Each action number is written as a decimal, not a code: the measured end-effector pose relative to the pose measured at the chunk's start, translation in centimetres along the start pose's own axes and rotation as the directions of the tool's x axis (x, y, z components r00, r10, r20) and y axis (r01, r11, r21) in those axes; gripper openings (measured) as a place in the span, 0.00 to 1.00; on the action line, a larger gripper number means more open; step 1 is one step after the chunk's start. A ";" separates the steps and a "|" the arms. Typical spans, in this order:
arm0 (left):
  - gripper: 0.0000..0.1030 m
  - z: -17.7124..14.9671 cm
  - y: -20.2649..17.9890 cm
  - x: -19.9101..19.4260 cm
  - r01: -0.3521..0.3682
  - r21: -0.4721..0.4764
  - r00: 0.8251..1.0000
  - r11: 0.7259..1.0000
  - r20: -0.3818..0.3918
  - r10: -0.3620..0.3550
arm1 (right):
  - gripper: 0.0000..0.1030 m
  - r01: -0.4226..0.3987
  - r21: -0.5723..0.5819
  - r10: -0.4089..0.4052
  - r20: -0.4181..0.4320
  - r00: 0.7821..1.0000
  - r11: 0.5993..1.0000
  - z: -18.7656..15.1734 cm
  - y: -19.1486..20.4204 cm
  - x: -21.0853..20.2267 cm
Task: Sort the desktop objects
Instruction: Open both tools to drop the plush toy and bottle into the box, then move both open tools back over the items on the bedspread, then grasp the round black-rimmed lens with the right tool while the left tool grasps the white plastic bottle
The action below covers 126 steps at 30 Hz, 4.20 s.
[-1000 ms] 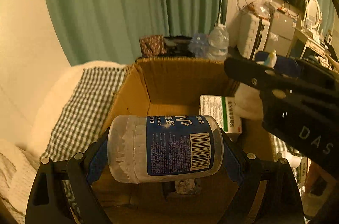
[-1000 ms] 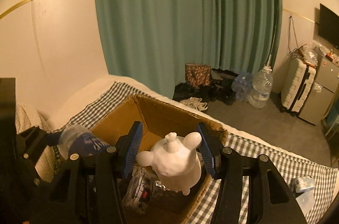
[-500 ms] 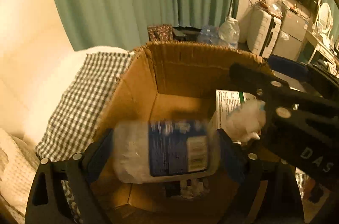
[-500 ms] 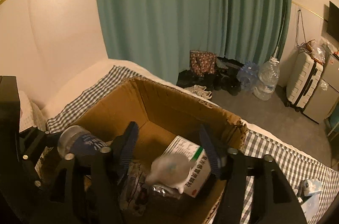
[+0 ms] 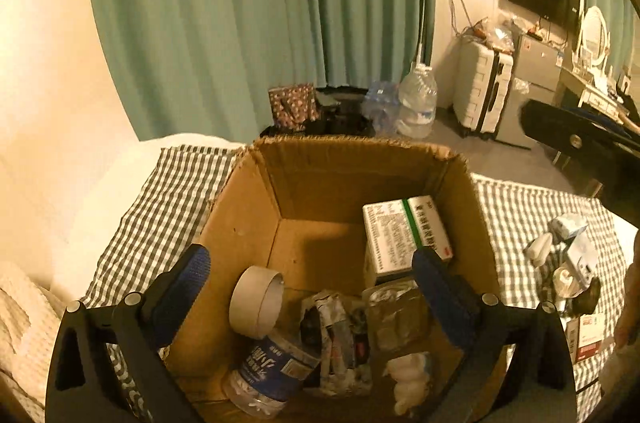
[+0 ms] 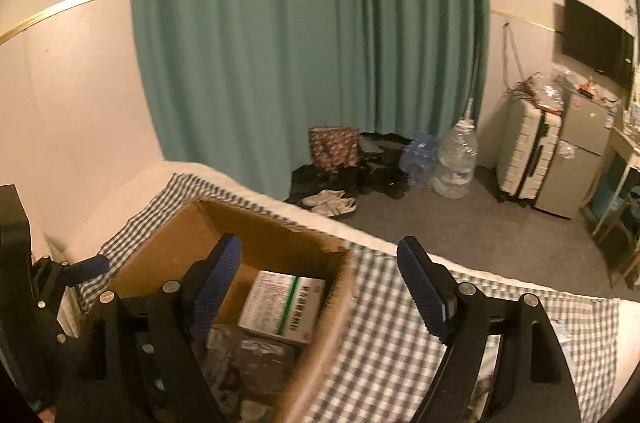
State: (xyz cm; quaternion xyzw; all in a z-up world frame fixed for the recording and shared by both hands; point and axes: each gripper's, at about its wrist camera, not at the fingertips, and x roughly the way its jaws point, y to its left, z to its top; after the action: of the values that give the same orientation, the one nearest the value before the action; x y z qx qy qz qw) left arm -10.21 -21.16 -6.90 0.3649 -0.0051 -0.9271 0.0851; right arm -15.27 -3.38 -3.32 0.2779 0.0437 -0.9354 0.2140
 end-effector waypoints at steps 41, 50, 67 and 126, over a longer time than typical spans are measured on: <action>1.00 -0.3 -17.9 -4.3 0.225 0.162 0.967 0.961 0.080 -0.240 | 1.00 0.314 0.102 -0.319 0.028 0.947 0.944 -4.3 -18.5 -14.9; 1.00 -3.5 -21.7 -2.1 0.273 0.225 0.962 0.935 -0.031 -0.273 | 1.00 0.308 0.098 -0.302 -0.074 0.951 0.946 -9.1 -24.1 -12.7; 1.00 -9.0 -27.3 3.7 0.331 0.333 0.940 0.883 -0.195 -0.279 | 0.95 0.125 0.216 -0.062 -0.277 0.959 0.968 -18.6 -26.1 -6.2; 0.97 -12.2 -29.4 6.4 0.390 0.375 0.889 0.841 -0.392 -0.237 | 0.58 0.150 0.272 -0.074 -0.270 0.960 0.951 -18.2 -28.5 -5.9</action>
State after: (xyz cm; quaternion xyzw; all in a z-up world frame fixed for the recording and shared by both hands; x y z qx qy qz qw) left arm -11.11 7.42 -22.25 0.5204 -0.1413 -0.8276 -0.1558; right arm -13.86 28.30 -16.50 0.4221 -0.0505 -0.8985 0.1098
